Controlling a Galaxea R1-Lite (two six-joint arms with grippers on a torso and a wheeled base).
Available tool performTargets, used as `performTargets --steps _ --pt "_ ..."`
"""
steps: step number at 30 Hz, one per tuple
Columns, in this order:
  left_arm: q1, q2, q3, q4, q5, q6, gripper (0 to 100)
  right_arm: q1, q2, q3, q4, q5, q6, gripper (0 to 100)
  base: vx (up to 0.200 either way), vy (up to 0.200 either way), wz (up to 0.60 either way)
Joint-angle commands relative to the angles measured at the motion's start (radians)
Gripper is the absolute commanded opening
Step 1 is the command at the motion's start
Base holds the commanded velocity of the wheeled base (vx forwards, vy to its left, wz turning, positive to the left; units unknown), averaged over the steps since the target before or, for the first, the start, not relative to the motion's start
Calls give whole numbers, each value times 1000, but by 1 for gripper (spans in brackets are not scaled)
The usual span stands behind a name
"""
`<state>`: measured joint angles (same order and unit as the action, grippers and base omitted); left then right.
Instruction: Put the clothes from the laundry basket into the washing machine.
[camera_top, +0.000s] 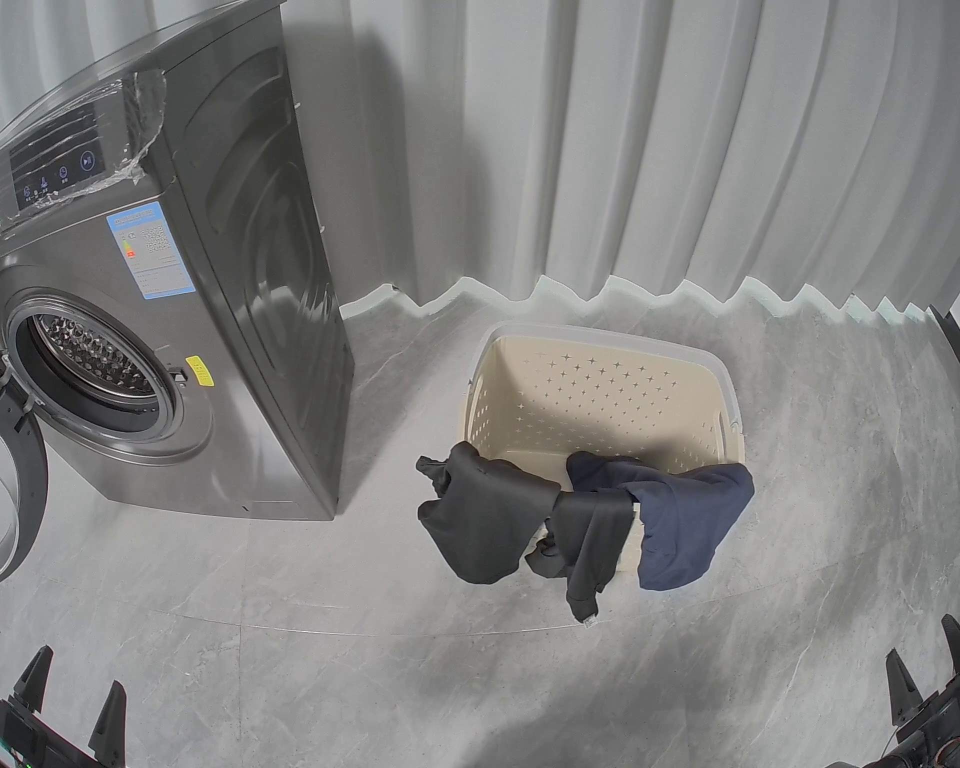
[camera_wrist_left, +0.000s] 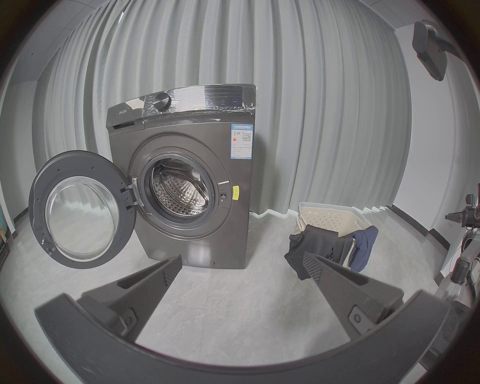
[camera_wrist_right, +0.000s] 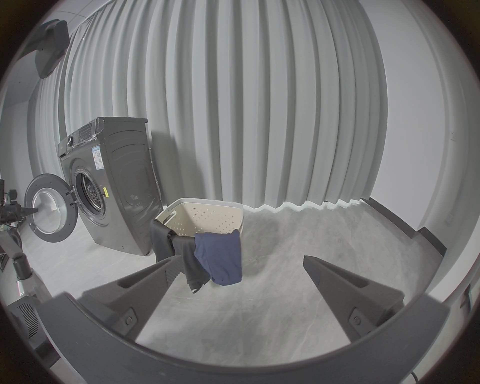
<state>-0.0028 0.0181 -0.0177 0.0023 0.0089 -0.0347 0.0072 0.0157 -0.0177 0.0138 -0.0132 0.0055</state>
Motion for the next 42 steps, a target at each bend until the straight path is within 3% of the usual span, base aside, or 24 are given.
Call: performTargets --steps 1,8,21,22,24,25,26,28,29,34,39,42 --pt "0 -15 16 1 0 -1 100 0 -10 15 -2 -1 1 100 0 -200 0" --pt "0 -15 16 1 0 -1 100 0 -10 15 -3 -2 2 100 0 -200 0" --pt "0 -15 16 1 0 -1 100 -3 -11 16 -3 -4 -7 100 0 0 0" --pt "0 -15 16 1 0 -1 100 -1 -16 4 -17 1 -32 100 0 0 0" --pt "0 -13 16 1 2 -1 100 7 6 -90 -72 2 -29 100 0 0 0" --pt "0 -13 16 1 2 -1 100 7 6 -90 -72 2 -29 100 0 0 0" --pt "0 -15 16 1 0 -1 100 13 127 -214 -112 4 -18 100 0 0 0" --pt "0 -13 16 1 0 1 100 16 197 -263 -120 4 -12 100 0 0 0" --pt "0 -15 16 1 0 -1 100 43 349 -332 -110 18 7 100 0 0 0" --pt "0 -15 16 1 2 -1 100 97 618 -320 -127 44 68 100 0 0 0" --pt "0 -13 16 1 2 -1 100 195 856 -311 -282 84 125 100 0 0 0" --pt "0 -15 16 1 2 -1 100 214 935 -304 -345 85 156 100 0 0 0"
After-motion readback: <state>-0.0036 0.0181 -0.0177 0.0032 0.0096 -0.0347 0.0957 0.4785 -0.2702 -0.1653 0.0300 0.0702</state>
